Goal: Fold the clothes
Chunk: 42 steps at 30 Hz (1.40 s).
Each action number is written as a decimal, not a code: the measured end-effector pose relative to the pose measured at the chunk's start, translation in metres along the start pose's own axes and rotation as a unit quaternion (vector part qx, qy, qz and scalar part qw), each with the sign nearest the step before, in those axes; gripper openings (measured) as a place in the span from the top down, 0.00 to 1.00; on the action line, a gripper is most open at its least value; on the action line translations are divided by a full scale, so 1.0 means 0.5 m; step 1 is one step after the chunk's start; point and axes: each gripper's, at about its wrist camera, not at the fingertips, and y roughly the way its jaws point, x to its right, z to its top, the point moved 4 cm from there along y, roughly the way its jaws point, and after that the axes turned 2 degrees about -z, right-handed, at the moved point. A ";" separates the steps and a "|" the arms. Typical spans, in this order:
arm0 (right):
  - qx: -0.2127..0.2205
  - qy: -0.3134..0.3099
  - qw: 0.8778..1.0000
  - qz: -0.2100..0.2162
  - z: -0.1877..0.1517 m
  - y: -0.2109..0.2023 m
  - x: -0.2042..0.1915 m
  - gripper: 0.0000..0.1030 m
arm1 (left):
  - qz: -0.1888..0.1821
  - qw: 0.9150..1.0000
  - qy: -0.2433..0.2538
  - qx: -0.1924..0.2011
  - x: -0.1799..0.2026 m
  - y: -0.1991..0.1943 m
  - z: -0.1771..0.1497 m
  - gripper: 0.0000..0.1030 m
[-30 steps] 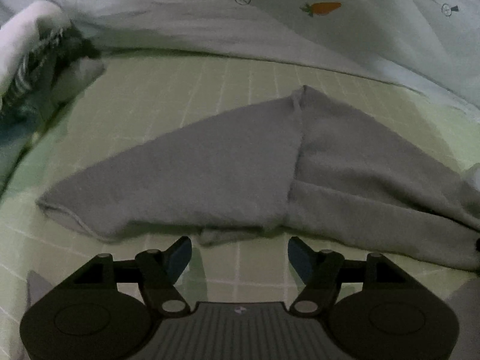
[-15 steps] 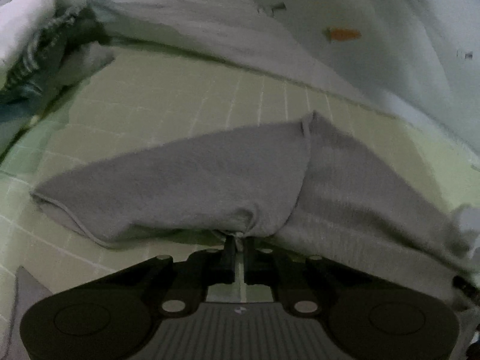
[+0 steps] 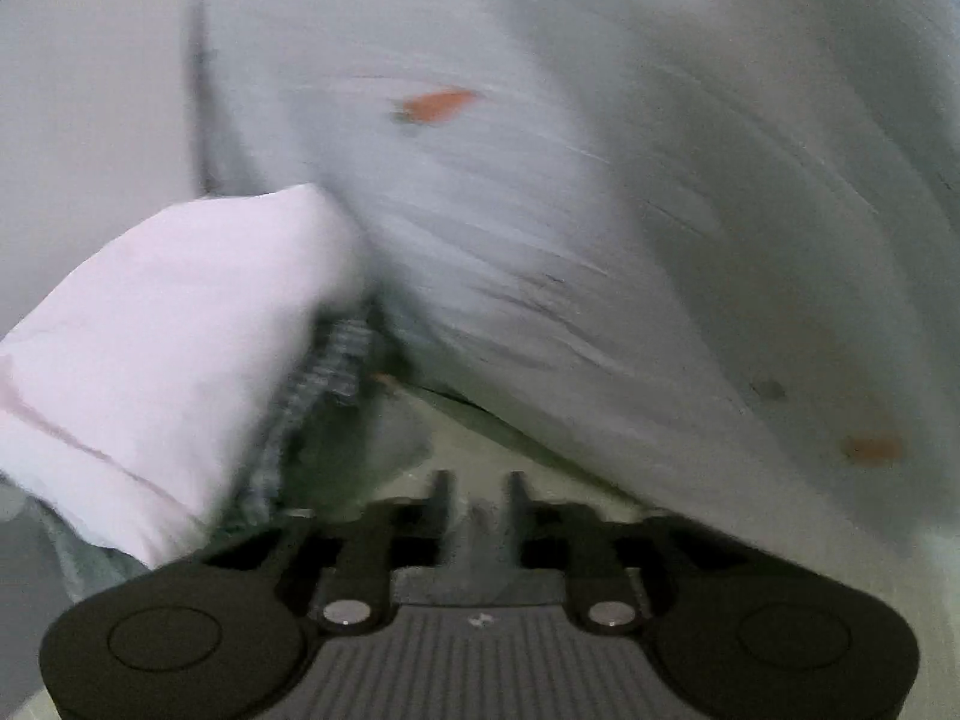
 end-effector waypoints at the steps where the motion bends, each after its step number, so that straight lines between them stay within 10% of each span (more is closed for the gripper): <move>1: 0.000 0.000 1.000 0.000 0.000 0.000 0.000 0.00 | -0.006 1.000 -0.009 -0.003 -0.007 0.001 -0.001 0.47; 12: 0.003 0.001 1.000 -0.001 -0.001 0.000 0.000 0.00 | 0.060 0.983 0.022 -0.170 -0.084 0.011 -0.230 0.28; 20: -0.006 -0.006 1.000 -0.008 0.005 0.000 -0.006 0.00 | 0.080 0.983 -0.062 -0.155 -0.124 0.056 -0.248 0.24; 22: -0.008 -0.011 1.000 -0.013 0.006 -0.001 -0.010 0.00 | 0.083 0.984 -0.068 -0.142 -0.119 0.060 -0.240 0.29; 25: -0.011 -0.026 0.999 -0.021 0.008 -0.005 -0.019 0.00 | 0.083 0.984 -0.078 -0.134 -0.125 0.061 -0.237 0.90; 26: -0.012 -0.038 0.999 -0.024 0.008 -0.008 -0.025 0.00 | 0.075 0.984 -0.091 -0.135 -0.133 0.061 -0.237 0.94; 38: -0.035 -0.096 0.995 0.003 -0.026 -0.059 -0.070 0.00 | 0.107 0.967 -0.166 -0.159 -0.314 -0.072 -0.279 0.94; 42: -0.040 -0.104 0.994 0.014 -0.034 -0.076 -0.064 0.00 | 0.103 0.967 -0.160 -0.168 -0.318 -0.109 -0.280 0.74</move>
